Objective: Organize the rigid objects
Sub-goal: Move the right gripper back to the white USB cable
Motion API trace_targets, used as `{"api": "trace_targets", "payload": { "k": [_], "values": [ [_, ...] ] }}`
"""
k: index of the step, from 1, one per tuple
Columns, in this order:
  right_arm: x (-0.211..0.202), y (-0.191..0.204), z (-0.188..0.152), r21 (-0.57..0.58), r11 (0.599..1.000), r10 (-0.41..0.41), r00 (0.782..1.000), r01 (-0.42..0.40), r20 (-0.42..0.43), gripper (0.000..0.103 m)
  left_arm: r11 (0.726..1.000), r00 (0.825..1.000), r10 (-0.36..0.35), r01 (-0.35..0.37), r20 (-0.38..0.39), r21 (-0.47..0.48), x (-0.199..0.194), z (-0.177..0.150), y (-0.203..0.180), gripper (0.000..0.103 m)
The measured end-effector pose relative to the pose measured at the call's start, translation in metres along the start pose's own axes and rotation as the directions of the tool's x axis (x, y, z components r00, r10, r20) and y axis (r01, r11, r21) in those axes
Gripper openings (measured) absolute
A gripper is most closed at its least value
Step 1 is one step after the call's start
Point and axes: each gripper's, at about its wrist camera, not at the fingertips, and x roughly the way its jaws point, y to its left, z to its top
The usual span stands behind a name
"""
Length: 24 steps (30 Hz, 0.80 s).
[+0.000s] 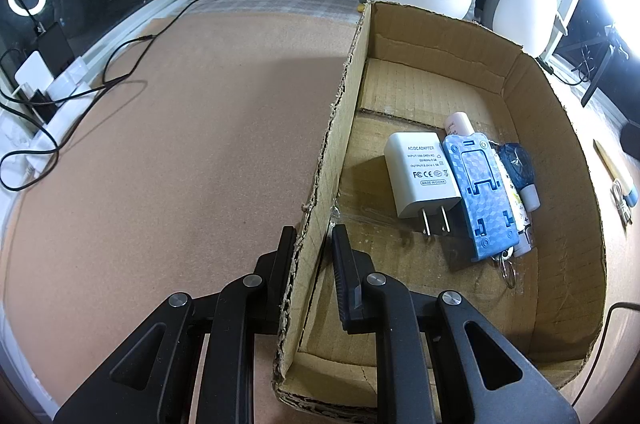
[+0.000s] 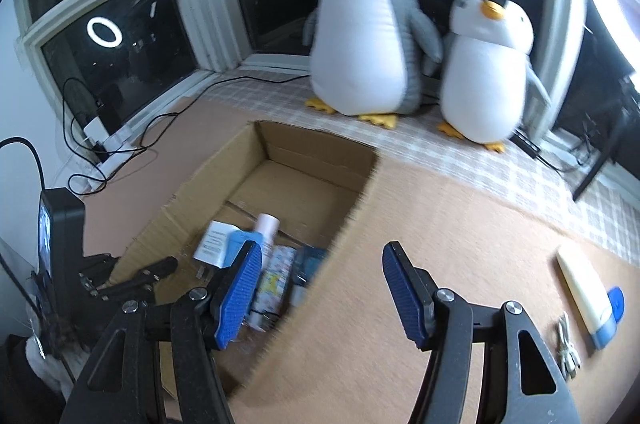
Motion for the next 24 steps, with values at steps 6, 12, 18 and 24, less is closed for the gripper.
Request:
{"api": "trace_targets", "payload": {
  "k": [6,12,18,24],
  "values": [
    [-0.019,-0.042,-0.020,0.066,0.996,-0.058,0.998,0.058,-0.002,0.059,1.000,1.000,0.003,-0.003,0.000,0.003,0.000,0.000,0.000,0.016],
    [-0.040,-0.088,-0.038,0.123,0.985,-0.124,0.992,0.125,-0.013,0.059,1.000,1.000,0.003,-0.003,-0.001,0.002,0.000,0.000,0.000,0.016],
    [-0.055,-0.134,-0.062,0.132,0.971,-0.192,0.980,0.197,-0.052,0.059,1.000,1.000,0.009,-0.009,-0.002,0.007,0.000,-0.001,0.000,0.016],
    [-0.056,-0.168,-0.085,0.100,0.968,-0.219,0.971,0.229,-0.100,0.059,1.000,1.000,0.021,-0.020,-0.003,0.015,0.000,-0.001,-0.003,0.016]
  ]
}}
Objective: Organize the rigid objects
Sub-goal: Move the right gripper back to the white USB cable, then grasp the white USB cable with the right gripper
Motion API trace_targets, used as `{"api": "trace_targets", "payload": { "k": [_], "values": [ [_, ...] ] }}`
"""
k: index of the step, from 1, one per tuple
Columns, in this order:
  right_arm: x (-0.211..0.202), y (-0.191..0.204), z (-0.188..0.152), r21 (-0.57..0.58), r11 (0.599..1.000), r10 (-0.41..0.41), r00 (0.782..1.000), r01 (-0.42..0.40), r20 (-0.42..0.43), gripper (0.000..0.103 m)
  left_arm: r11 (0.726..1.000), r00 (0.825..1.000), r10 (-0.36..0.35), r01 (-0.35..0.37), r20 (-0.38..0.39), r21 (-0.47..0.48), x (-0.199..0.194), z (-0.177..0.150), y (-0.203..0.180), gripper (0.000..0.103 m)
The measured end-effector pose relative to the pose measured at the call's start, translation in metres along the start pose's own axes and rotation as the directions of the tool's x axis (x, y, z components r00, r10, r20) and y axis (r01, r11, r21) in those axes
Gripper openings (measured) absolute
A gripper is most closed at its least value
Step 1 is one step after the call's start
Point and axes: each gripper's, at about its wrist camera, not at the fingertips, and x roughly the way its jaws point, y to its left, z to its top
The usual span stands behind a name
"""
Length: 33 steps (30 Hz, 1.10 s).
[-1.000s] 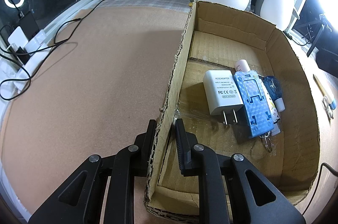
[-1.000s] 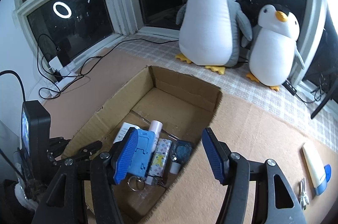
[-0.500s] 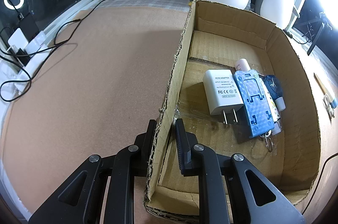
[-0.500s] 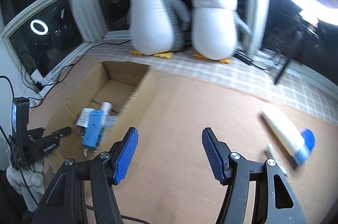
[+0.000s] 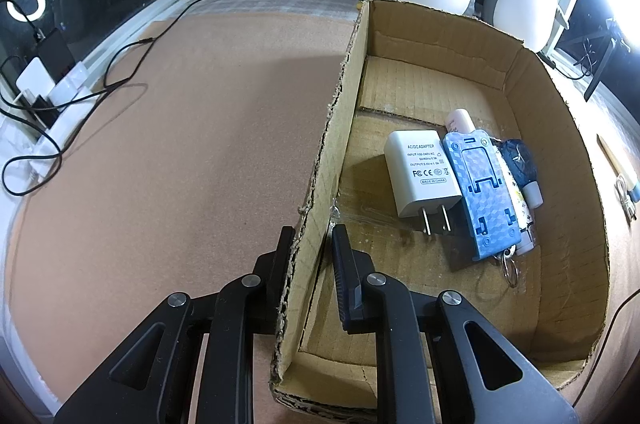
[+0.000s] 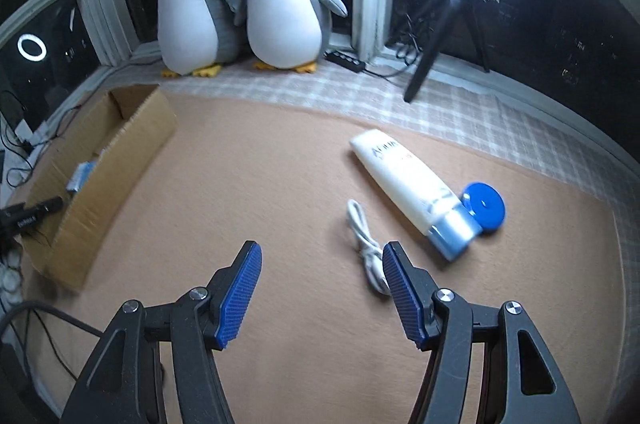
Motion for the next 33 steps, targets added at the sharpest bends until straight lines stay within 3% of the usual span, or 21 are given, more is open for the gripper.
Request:
{"api": "trace_targets", "payload": {
  "k": [17,21,24,26,33],
  "values": [
    [0.046,-0.032,-0.010,0.014,0.998,0.058,0.998,-0.058,-0.002,0.052,0.999,1.000,0.030,-0.030,-0.008,0.020,-0.001,0.001,-0.006,0.016],
    [0.054,-0.035,-0.013,0.014,0.999,0.040,0.999,-0.040,-0.008,0.038,0.999,0.999,0.033,-0.033,-0.008,0.022,0.000,0.002,-0.006,0.016],
    [0.053,-0.034,-0.014,0.020,0.999,0.042,0.999,-0.042,0.004,0.035,0.999,0.999,0.033,-0.033,-0.007,0.023,0.000,0.002,-0.006,0.016],
    [0.051,-0.035,-0.015,0.022,0.999,0.034,0.999,-0.034,0.010,0.025,0.999,0.999,0.033,-0.033,-0.006,0.024,0.000,0.003,-0.006,0.016],
    [0.049,-0.035,-0.018,0.055,0.998,0.024,1.000,-0.025,0.016,0.022,0.999,0.999,0.031,-0.031,-0.006,0.022,0.000,0.004,-0.005,0.016]
  ]
}}
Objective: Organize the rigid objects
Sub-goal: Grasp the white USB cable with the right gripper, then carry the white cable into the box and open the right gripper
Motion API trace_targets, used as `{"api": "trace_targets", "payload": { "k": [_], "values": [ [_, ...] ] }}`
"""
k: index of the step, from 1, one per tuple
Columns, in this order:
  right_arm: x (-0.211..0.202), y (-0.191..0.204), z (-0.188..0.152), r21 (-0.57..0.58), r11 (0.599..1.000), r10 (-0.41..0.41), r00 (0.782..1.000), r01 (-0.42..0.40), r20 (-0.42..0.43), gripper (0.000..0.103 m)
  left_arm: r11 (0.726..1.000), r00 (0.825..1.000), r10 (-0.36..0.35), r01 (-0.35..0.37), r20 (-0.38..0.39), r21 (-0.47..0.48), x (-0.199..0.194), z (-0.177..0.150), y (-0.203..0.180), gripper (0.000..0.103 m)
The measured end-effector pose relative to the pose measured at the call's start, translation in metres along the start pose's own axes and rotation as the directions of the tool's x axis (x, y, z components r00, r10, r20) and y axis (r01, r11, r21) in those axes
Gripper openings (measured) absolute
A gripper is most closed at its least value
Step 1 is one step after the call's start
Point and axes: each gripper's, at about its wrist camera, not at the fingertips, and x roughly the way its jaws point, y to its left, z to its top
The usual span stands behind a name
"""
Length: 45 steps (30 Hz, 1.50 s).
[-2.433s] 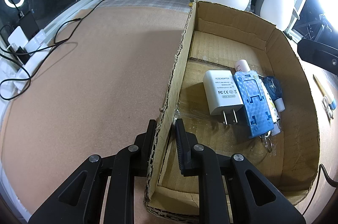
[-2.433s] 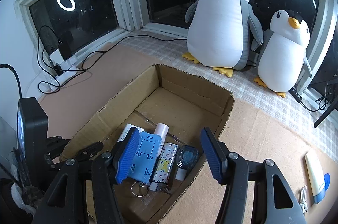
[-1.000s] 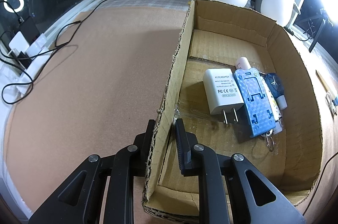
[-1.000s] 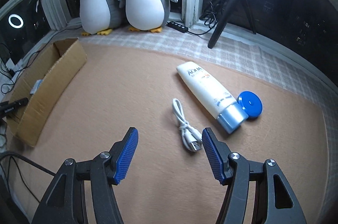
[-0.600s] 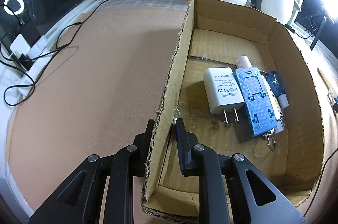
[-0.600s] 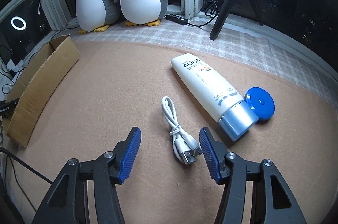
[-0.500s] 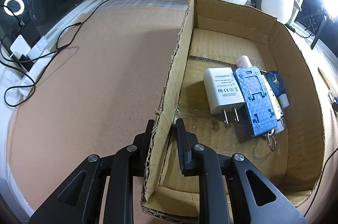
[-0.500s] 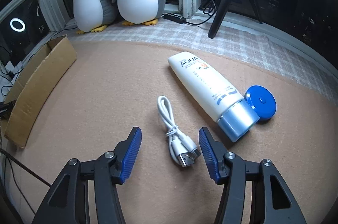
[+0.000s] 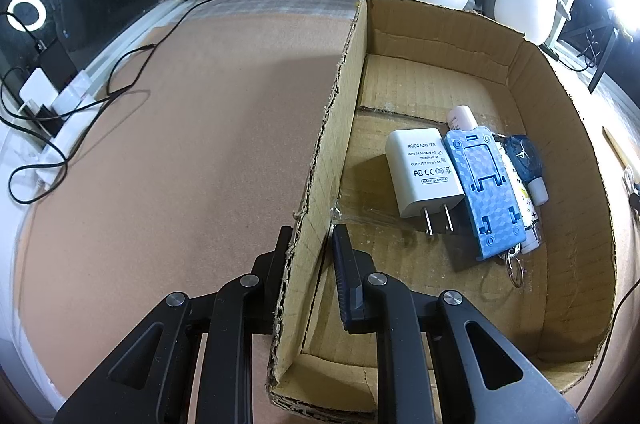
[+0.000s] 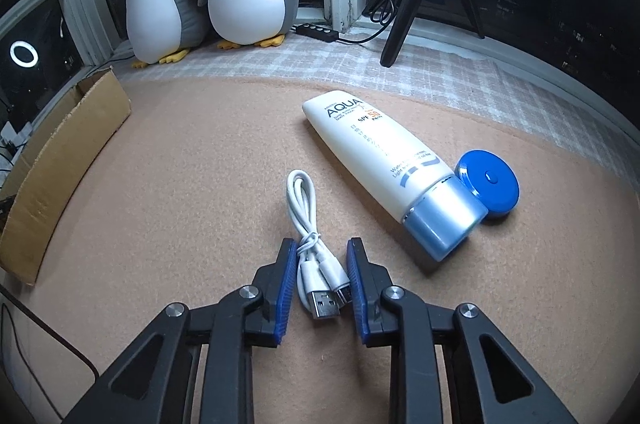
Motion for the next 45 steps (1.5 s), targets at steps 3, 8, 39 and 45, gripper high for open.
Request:
{"api": "trace_targets", "payload": {
  "k": [3,8,39,45],
  "values": [
    [-0.003,-0.001,-0.001,0.022,1.000,0.002,1.000,-0.003,0.015,0.021,1.000,1.000,0.000,0.000,0.001,0.000,0.000,0.000,0.000,0.016],
    [-0.010,0.000,-0.003,0.036,0.999,-0.016,0.999,0.015,0.037,0.021,1.000,1.000,-0.001,0.001,0.000,-0.001,0.000,0.000,0.000,0.016],
    [-0.061,0.198,0.065,-0.139,0.955,0.275,0.957,-0.262,0.087,0.021,1.000,1.000,-0.020,0.020,0.013,-0.013,0.000,-0.004,0.002,0.016],
    [-0.047,0.244,0.070,-0.185,0.939,0.303,0.952,-0.291,0.042,0.021,1.000,1.000,-0.026,0.026,0.016,-0.018,-0.001,-0.004,0.003,0.016]
  ]
}}
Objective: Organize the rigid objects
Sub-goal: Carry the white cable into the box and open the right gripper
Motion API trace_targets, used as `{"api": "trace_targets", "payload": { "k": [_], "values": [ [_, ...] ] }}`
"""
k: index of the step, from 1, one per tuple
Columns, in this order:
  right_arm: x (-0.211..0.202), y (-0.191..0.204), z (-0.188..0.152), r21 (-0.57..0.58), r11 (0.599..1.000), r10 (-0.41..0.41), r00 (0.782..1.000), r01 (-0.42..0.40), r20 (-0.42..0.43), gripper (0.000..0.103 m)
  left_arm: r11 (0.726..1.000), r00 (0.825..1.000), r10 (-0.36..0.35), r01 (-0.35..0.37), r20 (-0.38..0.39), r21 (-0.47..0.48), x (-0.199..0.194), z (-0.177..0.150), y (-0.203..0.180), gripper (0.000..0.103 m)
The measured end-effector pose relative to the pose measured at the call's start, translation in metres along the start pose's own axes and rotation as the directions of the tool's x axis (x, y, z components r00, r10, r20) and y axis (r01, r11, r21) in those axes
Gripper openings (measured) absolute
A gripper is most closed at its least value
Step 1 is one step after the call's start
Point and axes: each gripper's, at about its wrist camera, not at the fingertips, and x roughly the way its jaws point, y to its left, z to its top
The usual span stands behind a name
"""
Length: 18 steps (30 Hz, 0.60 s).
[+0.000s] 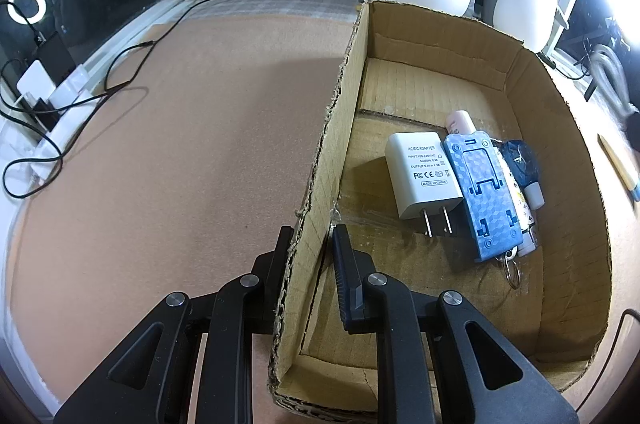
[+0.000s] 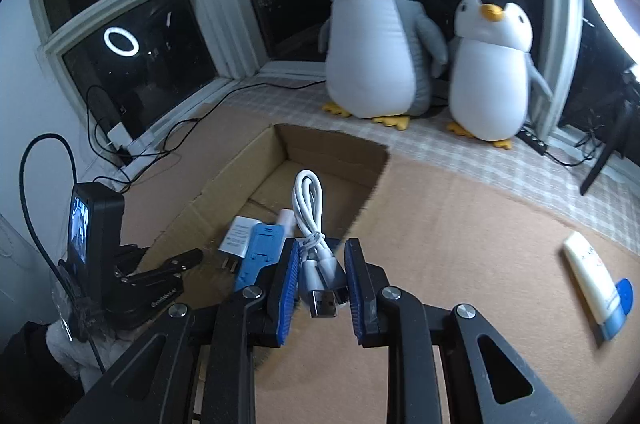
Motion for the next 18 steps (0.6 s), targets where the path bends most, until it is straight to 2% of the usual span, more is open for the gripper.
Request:
{"api": "trace_targets", "payload": {
  "k": [7,18],
  "values": [
    [0.028,0.018,0.005,0.005,1.000,0.017,0.999,-0.017,-0.049,0.021,1.000,1.000,-0.006,0.006,0.001,-0.004,0.000,0.000,0.001,0.016],
    [0.047,0.025,0.007,-0.011,1.000,0.008,0.997,-0.009,-0.080,0.021,1.000,1.000,-0.005,0.005,0.000,-0.004,0.000,0.000,0.001,0.016]
  ]
}}
